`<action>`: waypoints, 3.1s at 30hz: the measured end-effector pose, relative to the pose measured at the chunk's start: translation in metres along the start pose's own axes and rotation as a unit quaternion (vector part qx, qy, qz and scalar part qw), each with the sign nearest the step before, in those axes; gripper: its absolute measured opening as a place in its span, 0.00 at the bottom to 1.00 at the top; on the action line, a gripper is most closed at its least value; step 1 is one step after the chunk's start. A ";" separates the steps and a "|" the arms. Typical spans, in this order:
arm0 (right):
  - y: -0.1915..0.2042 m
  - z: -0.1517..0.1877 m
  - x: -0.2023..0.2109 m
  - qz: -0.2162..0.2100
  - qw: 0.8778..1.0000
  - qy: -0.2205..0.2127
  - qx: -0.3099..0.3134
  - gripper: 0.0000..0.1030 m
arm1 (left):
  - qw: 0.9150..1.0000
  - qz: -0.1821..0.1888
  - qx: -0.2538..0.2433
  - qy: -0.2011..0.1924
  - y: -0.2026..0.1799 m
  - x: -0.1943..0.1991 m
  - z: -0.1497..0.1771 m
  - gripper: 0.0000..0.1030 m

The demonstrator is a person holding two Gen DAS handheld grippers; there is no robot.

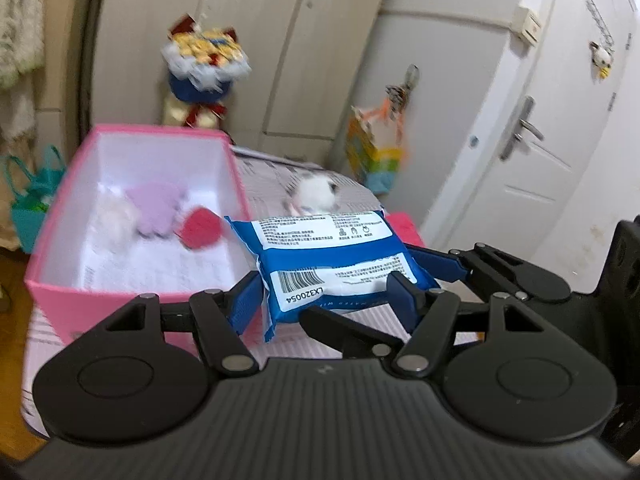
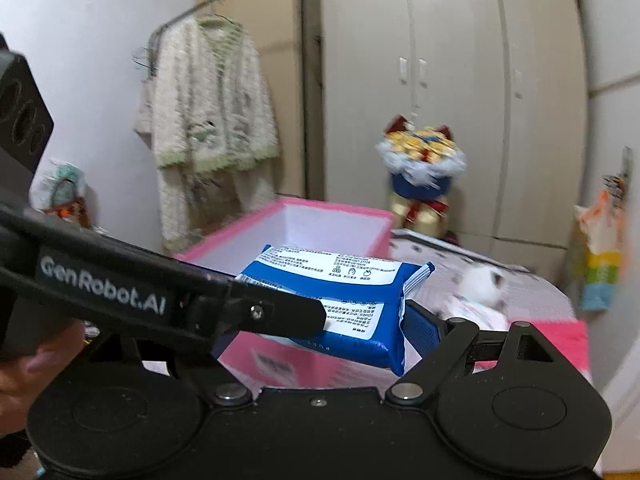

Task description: Organize soft objects

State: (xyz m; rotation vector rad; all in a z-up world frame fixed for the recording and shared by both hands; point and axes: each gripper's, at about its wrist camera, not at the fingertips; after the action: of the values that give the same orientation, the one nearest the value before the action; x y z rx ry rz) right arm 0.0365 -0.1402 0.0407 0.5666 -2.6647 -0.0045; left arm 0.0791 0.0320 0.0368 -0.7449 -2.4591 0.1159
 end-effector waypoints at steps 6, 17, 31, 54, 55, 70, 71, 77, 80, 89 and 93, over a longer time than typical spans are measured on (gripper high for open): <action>0.010 -0.017 -0.039 -0.042 0.999 0.004 -0.007 0.87 | 0.999 -0.014 0.029 -0.018 0.041 0.001 -0.015 0.65; 0.009 -0.022 -0.122 -0.051 0.997 0.041 -0.034 0.87 | 0.998 -0.024 0.060 0.017 0.108 -0.047 -0.026 0.65; 0.016 -0.031 -0.185 -0.048 0.993 0.107 0.000 0.87 | 0.995 -0.046 0.077 0.051 0.150 -0.080 -0.027 0.64; 0.020 -0.040 -0.126 -0.006 0.994 0.100 0.036 0.86 | 0.998 -0.057 0.022 0.005 0.108 -0.014 -0.034 0.71; 0.019 -0.041 -0.120 -0.008 0.995 0.097 0.035 0.86 | 0.998 -0.056 0.016 0.000 0.103 -0.008 -0.034 0.72; -0.021 -0.021 -0.015 -0.026 0.999 0.010 0.022 0.86 | 0.994 -0.040 -0.070 -0.069 0.020 0.032 -0.025 0.80; -0.024 -0.018 -0.011 -0.020 1.000 0.010 0.021 0.86 | 0.994 -0.038 -0.074 -0.073 0.014 0.030 -0.024 0.80; -0.048 0.001 0.007 0.007 1.000 0.003 0.021 0.86 | 0.994 0.008 -0.093 -0.062 -0.013 0.002 -0.019 0.80; -0.061 0.008 0.010 0.016 1.000 -0.006 0.020 0.87 | 0.993 0.042 -0.089 -0.059 -0.022 -0.013 -0.016 0.80; -0.106 0.024 -0.008 0.014 1.000 -0.021 -0.009 0.87 | 0.993 0.038 -0.104 -0.052 -0.054 -0.075 -0.014 0.78; -0.122 0.034 -0.022 0.019 0.999 -0.044 -0.006 0.87 | 0.993 0.009 -0.108 -0.051 -0.060 -0.101 -0.014 0.78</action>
State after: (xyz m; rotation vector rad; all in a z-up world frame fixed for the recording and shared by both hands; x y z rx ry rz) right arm 0.0885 -0.2462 -0.0101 0.5231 -2.7592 -0.0351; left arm 0.1270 -0.0738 0.0130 -0.8727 -2.5906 -0.1107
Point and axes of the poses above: each gripper's, at about its wrist camera, not at the fingertips, and x roughly against the way its jaws point, y to its left, z to its underside, and after that the axes turned 4 degrees about -x, right-handed
